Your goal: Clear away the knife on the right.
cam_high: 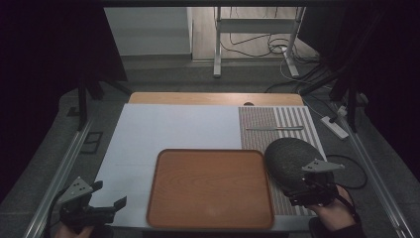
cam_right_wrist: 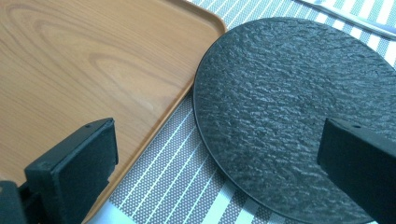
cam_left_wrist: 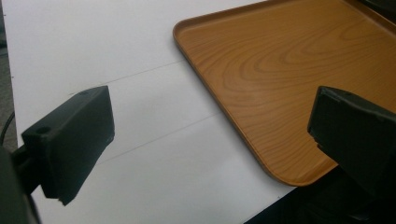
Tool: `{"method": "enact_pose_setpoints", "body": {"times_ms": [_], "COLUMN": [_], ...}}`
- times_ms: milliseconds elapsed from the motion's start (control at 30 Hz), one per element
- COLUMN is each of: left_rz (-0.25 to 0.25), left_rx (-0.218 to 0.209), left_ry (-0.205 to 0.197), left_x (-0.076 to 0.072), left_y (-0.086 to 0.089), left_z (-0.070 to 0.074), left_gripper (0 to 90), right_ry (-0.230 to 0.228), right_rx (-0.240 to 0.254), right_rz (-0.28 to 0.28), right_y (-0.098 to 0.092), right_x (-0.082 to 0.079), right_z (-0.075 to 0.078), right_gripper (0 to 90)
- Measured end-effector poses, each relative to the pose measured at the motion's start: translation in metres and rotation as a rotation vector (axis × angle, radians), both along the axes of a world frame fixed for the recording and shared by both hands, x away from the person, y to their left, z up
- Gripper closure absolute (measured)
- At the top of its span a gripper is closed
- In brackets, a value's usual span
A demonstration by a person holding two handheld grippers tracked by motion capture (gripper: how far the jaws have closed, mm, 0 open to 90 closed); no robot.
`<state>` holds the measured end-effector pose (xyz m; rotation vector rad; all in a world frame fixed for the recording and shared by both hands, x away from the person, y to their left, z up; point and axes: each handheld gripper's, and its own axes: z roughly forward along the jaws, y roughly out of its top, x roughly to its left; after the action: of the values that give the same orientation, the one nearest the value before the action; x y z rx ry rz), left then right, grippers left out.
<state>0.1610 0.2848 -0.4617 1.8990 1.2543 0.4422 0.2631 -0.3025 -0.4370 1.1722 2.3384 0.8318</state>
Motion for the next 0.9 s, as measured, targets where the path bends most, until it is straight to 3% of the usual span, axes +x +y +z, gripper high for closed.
{"method": "enact_pose_setpoints", "body": {"times_ms": [333,833,900], "left_rz": [0.003,0.003,0.003], "left_rx": [0.005,0.000,-0.002], "left_ry": [0.000,0.000,-0.001], "left_x": [0.000,0.000,0.000], "left_y": [-0.001,0.000,0.000], "left_z": [0.000,0.000,0.000], "left_gripper": [1.8,1.8,1.8], "right_ry": [-0.005,0.017,0.014], "right_rx": [0.034,-0.009,0.005], "right_rz": [0.051,0.061,0.063], "right_y": [0.007,0.013,0.014], "right_x": [0.011,0.038,0.042], "right_z": [-0.002,-0.007,-0.008], "right_gripper": [0.0,0.0,0.0]}}
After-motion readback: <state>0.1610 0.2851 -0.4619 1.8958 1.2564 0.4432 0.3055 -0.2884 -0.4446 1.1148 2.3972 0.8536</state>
